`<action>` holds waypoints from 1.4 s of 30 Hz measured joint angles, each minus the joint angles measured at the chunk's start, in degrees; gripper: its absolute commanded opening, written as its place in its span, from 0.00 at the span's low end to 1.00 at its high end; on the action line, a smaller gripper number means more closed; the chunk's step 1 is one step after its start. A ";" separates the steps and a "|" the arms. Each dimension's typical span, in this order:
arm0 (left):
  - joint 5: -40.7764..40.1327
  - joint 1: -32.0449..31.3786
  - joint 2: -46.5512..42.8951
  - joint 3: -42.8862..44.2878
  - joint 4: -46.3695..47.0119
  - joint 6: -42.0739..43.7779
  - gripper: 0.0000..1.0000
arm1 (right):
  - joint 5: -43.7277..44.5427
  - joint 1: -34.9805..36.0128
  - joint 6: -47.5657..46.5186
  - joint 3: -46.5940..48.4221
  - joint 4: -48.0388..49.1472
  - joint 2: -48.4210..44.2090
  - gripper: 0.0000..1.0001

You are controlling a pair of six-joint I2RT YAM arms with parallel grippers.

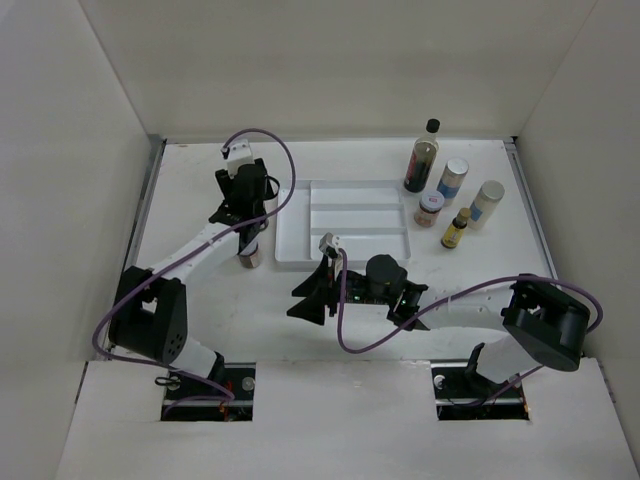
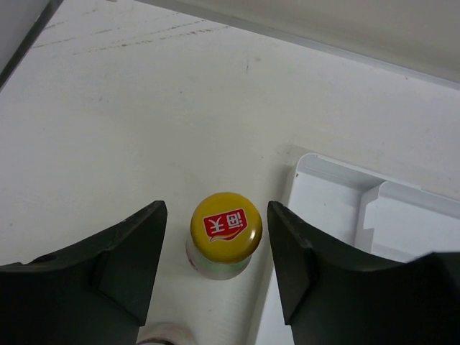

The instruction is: Organize the condiment bottles

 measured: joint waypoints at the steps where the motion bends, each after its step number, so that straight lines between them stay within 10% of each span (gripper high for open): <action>1: 0.00 0.07 0.55 0.48 0.24 0.17 0.48 | 0.00 0.00 0.02 0.00 -0.02 0.00 0.67; 11: -0.13 0.13 4.55 3.96 2.16 2.10 0.21 | 0.00 -0.09 0.04 -0.02 0.02 0.00 0.66; 42: 4.92 -4.48 11.91 23.17 -0.07 3.13 0.20 | 17.86 -12.44 7.37 -6.45 4.33 -2.95 0.65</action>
